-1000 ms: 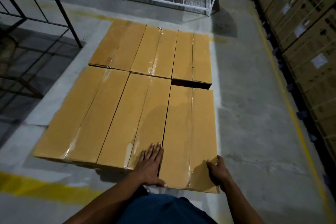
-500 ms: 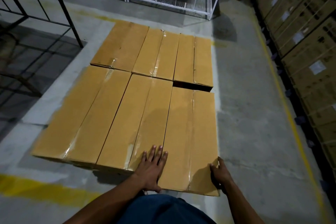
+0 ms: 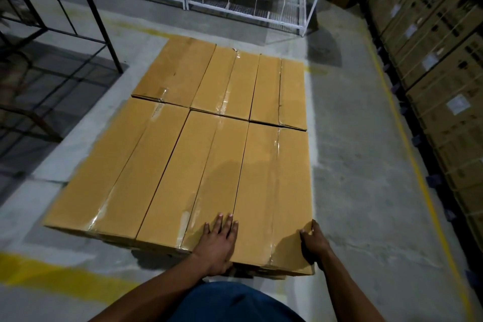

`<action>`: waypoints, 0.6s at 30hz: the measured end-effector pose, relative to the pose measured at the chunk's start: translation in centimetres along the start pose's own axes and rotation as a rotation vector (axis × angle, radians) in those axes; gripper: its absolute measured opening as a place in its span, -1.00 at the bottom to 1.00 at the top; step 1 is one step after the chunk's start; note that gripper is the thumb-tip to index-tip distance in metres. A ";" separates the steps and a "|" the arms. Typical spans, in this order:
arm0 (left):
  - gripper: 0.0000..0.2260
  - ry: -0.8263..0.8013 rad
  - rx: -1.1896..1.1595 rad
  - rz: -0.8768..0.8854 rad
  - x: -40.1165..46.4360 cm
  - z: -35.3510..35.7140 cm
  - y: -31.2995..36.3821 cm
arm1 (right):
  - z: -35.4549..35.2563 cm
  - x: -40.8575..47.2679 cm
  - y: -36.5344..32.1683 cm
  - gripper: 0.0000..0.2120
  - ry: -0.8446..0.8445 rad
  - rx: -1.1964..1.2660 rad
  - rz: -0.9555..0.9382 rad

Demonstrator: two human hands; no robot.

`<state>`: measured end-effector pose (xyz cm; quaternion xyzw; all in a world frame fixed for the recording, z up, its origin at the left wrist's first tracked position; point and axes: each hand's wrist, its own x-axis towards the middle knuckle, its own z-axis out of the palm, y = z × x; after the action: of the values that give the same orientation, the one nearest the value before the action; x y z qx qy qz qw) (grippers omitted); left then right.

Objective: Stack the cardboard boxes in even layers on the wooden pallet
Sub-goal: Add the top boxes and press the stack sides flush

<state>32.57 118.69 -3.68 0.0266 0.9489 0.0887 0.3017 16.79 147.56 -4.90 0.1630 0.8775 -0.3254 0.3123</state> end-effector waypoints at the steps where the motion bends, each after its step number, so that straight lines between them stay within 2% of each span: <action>1: -0.02 0.004 -0.003 -0.001 0.0 0.0 0.0 | 0.0 0.2 -0.1 -0.34 0.004 -0.004 -0.002; 12: -0.07 -0.008 -0.057 -0.038 0.8 -0.4 0.3 | -0.5 1.3 -0.7 -0.32 -0.011 -0.078 -0.026; 18: 0.08 -0.027 -0.030 -0.029 0.9 -0.1 -0.2 | -0.8 0.6 -0.6 -0.31 -0.052 -0.079 -0.050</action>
<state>31.79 118.60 -4.16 0.0095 0.9436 0.0982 0.3162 15.71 147.72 -4.53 0.1204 0.8850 -0.3025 0.3329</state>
